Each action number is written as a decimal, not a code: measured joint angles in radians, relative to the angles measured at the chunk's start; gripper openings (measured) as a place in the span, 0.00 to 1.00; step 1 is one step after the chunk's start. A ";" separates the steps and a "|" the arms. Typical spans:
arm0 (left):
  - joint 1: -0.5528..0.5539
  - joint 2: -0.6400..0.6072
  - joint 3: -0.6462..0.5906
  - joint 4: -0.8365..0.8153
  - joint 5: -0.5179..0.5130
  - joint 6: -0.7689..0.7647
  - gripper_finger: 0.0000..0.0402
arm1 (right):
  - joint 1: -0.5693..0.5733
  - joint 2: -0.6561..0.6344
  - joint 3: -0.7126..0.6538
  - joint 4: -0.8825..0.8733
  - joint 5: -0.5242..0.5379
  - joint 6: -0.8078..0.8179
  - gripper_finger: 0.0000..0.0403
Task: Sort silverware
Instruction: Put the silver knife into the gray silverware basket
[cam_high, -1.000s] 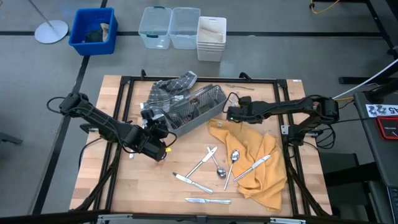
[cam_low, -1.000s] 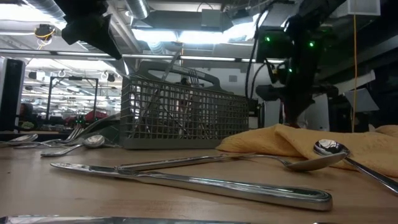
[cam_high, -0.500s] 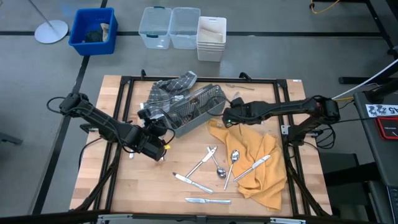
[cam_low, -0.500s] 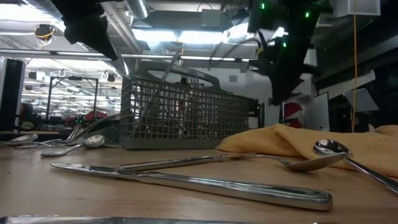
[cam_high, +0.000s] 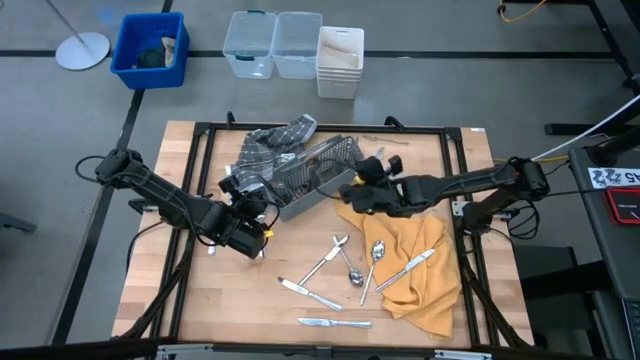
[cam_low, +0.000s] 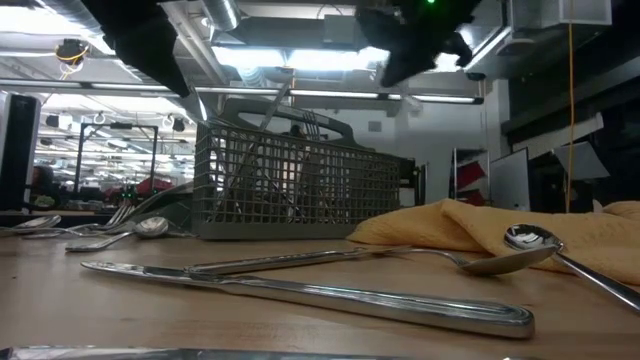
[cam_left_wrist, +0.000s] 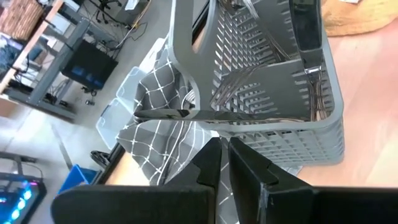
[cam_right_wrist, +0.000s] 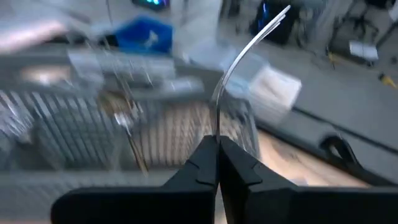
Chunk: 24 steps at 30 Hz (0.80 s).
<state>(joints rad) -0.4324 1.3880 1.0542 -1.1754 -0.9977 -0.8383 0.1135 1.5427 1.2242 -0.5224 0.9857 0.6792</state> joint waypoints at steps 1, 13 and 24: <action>0.000 0.000 0.000 -0.001 0.000 -0.014 0.05 | -0.001 0.005 -0.012 0.071 0.000 -0.050 0.01; -0.002 0.000 0.000 -0.189 0.089 -0.283 0.05 | -0.037 0.102 -0.106 0.767 -0.121 -0.556 0.01; -0.003 0.000 0.000 -0.224 0.127 -0.315 0.05 | -0.126 0.225 -0.107 1.162 -0.416 -0.772 0.01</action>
<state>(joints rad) -0.4351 1.3880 1.0542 -1.3994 -0.8707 -1.1530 -0.0123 1.7675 1.1172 0.6394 0.5701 -0.0931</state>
